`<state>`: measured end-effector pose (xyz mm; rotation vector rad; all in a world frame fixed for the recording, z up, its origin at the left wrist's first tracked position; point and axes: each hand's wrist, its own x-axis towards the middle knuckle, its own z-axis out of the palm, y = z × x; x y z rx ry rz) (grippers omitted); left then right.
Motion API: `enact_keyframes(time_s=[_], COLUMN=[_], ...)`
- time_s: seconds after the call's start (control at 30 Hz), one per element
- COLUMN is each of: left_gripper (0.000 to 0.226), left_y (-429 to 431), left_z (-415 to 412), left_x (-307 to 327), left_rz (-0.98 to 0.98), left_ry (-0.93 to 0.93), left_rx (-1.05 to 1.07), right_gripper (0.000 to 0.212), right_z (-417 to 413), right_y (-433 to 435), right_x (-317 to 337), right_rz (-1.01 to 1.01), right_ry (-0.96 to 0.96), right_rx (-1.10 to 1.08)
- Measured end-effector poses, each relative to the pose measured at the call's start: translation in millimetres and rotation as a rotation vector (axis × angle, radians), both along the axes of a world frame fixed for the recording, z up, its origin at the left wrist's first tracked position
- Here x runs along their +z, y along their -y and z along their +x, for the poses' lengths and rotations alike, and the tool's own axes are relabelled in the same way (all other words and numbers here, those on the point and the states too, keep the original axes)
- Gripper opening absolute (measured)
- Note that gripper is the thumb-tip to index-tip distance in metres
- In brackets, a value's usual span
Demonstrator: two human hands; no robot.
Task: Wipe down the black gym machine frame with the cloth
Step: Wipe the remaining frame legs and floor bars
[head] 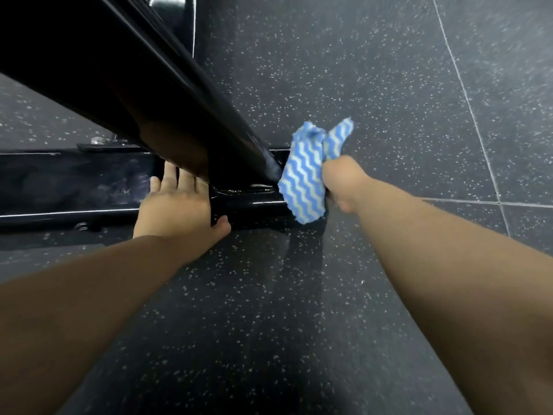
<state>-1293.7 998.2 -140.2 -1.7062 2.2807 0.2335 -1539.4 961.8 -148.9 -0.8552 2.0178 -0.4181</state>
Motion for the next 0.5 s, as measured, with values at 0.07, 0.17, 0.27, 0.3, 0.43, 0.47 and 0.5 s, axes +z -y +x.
enact_keyframes(time_s=[0.07,0.17,0.27,0.3,0.43,0.47,0.5], left_gripper=[0.085,0.083,0.078,0.075,0.053,0.045,0.035], left_y=[0,1,1,2,-1,-2,-4], left_z=[-1,-1,3,4,4,2,0], left_x=[3,10,17,24,65,75,86], left_rz=[0.023,0.060,0.131,0.163,0.268,0.297,0.314], left_ry=[0.015,-0.002,-0.124,-0.162,-0.373,-0.466,-0.573], left_rx=[0.007,0.022,0.070,0.079,0.240,0.339,0.444], right_gripper=[0.026,0.012,0.011,0.016,0.013,0.014,0.021], right_z=[-5,-6,-4,-1,21,29,39], right_y=[-23,-36,-21,-14,-4,-5,-6], right_x=[14,43,56,62,94,101,111], right_rz=[0.123,0.364,0.258,0.172,-0.087,-0.117,-0.143], right_ry=[-0.047,0.033,-0.001,-0.013,0.016,0.068,0.128], right_rx=[0.119,0.300,0.223,0.187,0.160,0.148,0.128])
